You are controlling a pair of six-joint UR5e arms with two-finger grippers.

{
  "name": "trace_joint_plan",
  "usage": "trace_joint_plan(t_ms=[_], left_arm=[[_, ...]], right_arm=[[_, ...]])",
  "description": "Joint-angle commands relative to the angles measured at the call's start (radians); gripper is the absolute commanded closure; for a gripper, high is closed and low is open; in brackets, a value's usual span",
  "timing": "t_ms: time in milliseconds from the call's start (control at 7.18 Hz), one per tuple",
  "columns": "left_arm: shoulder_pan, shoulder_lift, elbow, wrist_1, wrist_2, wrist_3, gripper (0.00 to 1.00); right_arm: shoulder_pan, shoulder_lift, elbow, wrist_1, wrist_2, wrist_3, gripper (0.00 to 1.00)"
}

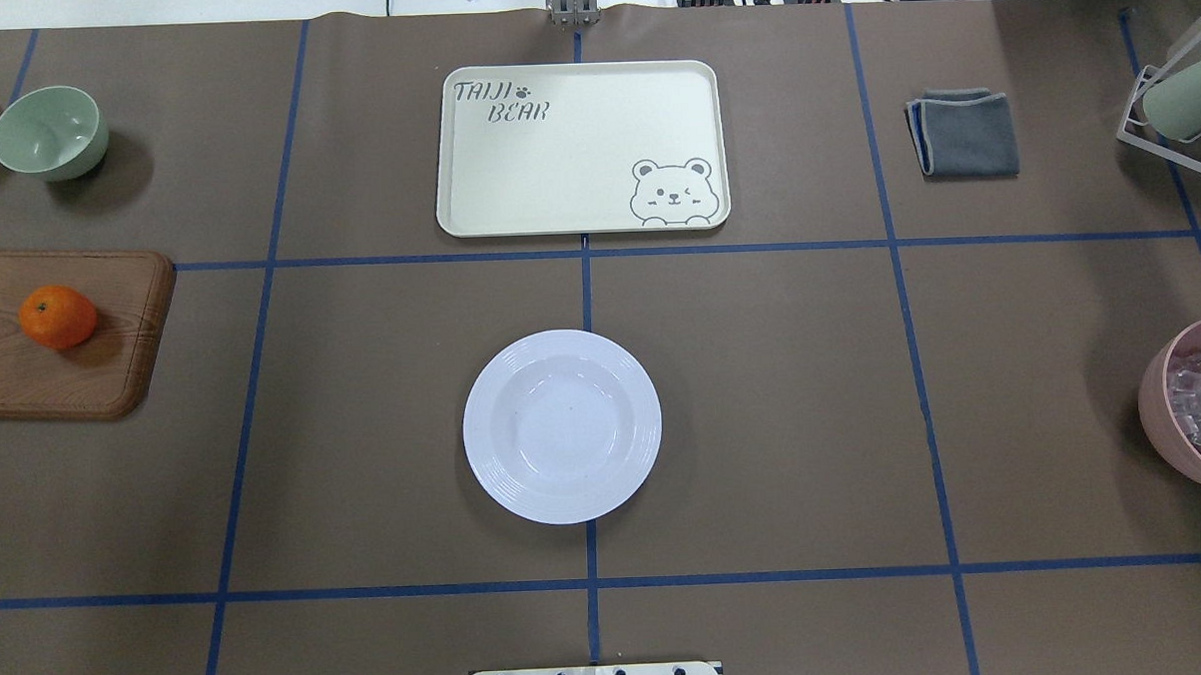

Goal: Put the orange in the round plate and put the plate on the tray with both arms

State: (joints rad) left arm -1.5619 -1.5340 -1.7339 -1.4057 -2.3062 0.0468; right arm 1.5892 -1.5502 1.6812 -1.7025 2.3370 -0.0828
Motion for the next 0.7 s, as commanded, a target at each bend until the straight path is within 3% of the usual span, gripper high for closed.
trace_joint_plan(t_ms=[0, 557], left_arm=[[0.005, -0.009, 0.008, -0.001, -0.001, -0.002, 0.02], [0.023, -0.012, -0.007, -0.093, -0.012, -0.004, 0.02]], right_arm=[[0.000, -0.001, 0.000, 0.000, 0.001, 0.000, 0.00], [0.000, 0.009, -0.001, -0.002, 0.002, 0.002, 0.00]])
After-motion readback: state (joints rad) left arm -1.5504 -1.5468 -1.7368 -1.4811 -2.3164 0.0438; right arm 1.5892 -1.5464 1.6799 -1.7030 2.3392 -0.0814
